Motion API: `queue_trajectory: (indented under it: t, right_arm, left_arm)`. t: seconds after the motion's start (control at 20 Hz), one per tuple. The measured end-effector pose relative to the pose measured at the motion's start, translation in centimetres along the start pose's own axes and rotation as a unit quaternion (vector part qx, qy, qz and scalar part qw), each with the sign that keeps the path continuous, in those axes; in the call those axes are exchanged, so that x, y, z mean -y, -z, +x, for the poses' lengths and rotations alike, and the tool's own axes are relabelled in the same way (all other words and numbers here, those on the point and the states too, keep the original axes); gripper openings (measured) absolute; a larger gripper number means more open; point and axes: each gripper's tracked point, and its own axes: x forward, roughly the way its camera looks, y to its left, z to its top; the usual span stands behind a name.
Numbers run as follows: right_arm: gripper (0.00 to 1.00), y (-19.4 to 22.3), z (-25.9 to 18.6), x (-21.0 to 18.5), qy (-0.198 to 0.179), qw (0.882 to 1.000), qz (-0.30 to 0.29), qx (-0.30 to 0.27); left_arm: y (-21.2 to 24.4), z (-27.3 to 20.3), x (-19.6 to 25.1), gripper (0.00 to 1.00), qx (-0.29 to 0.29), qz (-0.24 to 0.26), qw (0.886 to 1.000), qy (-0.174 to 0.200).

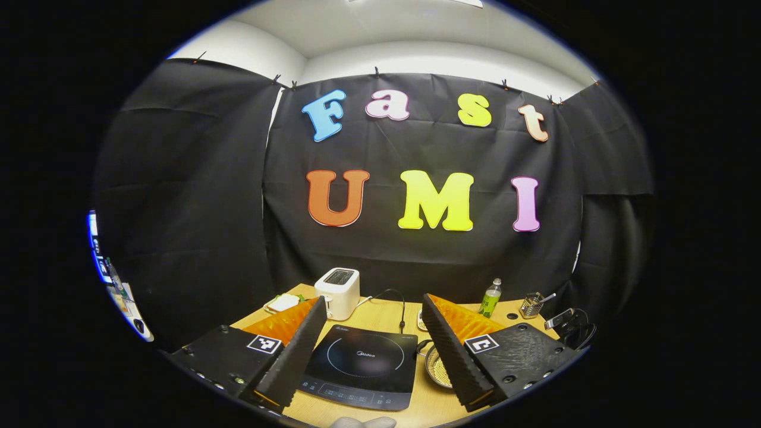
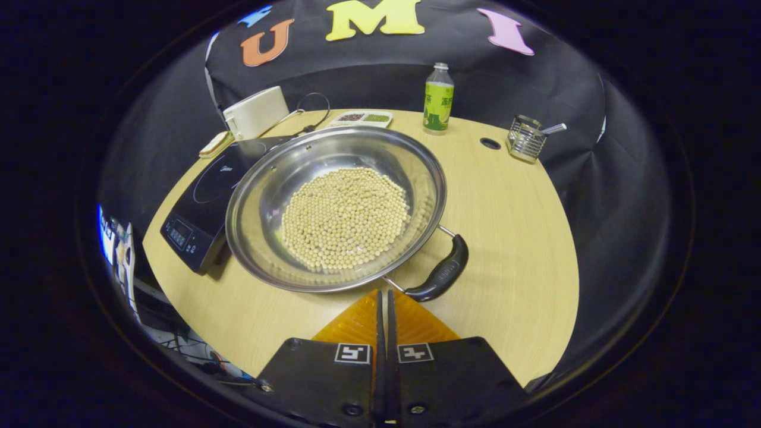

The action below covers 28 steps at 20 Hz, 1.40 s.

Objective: First push the handle of the pot to place it horizontally, then grasp the pot with both hands and set it on the induction cooktop.

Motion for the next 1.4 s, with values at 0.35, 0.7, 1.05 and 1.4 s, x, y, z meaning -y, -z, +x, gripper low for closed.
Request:
queue_trajectory:
  t: [0.35, 0.7, 1.05, 1.4]
  right_arm:
    - [0.04, -1.3, 0.4, 2.9, 0.0, 1.0, -0.012, -0.002]
    - [0.0, -3.2, 0.9, 5.4, -0.001, 0.999, -0.049, 0.005]
    - [0.04, -5.2, 1.8, 8.1, -0.001, 0.997, -0.073, 0.016]
    - [0.0, -5.6, 2.3, 9.0, -0.002, 0.997, -0.075, 0.019]
  left_arm:
    - [0.8, -0.2, 2.1, 0.96, -0.002, 0.012, 1.0, -0.013]
    - [1.4, -0.3, 3.9, 0.96, -0.006, 0.008, 0.999, -0.032]
    - [2.3, -0.3, 5.9, 0.96, -0.012, 0.004, 0.999, -0.047]
    - [2.7, 0.2, 7.3, 0.96, -0.018, 0.017, 0.999, -0.045]
